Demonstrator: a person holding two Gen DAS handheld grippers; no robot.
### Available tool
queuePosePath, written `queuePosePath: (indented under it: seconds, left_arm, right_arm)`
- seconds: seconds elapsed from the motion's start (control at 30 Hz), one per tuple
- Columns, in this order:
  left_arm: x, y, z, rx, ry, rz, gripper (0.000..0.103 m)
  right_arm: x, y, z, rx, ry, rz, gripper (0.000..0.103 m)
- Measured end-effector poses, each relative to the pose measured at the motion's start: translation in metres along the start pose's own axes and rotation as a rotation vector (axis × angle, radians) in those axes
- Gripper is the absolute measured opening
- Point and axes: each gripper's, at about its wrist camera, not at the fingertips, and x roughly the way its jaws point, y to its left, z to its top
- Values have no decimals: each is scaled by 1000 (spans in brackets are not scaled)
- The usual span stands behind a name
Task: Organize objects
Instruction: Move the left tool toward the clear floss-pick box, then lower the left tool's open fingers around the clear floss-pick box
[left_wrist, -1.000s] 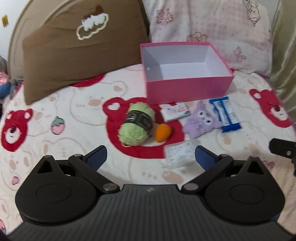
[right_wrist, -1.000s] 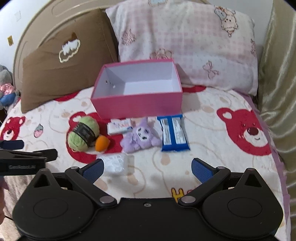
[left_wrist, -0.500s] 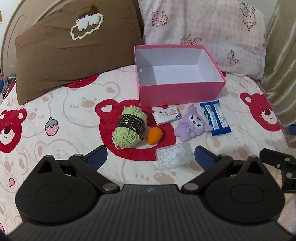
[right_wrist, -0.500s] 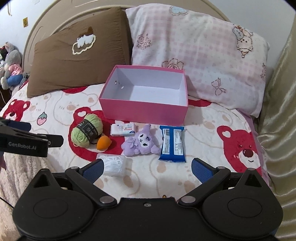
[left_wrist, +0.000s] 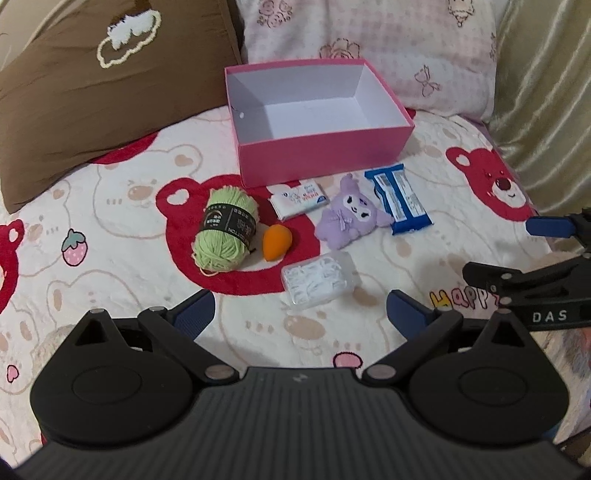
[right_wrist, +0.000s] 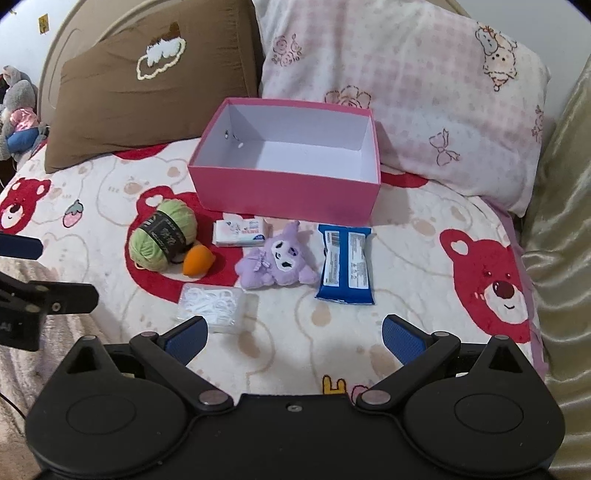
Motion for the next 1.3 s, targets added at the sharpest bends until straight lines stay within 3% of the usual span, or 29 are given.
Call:
queuePosePath:
  seconds: [0.47, 0.83, 1.03, 1.13, 1.3]
  left_arm:
    - [45, 3, -1, 66, 130, -3, 99]
    - [69, 18, -4, 36, 126, -2, 99]
    - [84, 31, 3, -48, 120, 3, 99]
    - [90, 34, 10, -67, 94, 19, 99]
    - [111, 36, 18, -118, 87, -33, 99]
  right_arm:
    - [37, -7, -2, -19, 96, -19, 102]
    - [64, 0, -7, -4, 158, 14, 102]
    - [80, 13, -12, -10, 90, 187, 102]
    - [85, 28, -14, -66, 70, 213, 101]
    - [83, 58, -13, -163, 12, 258, 101]
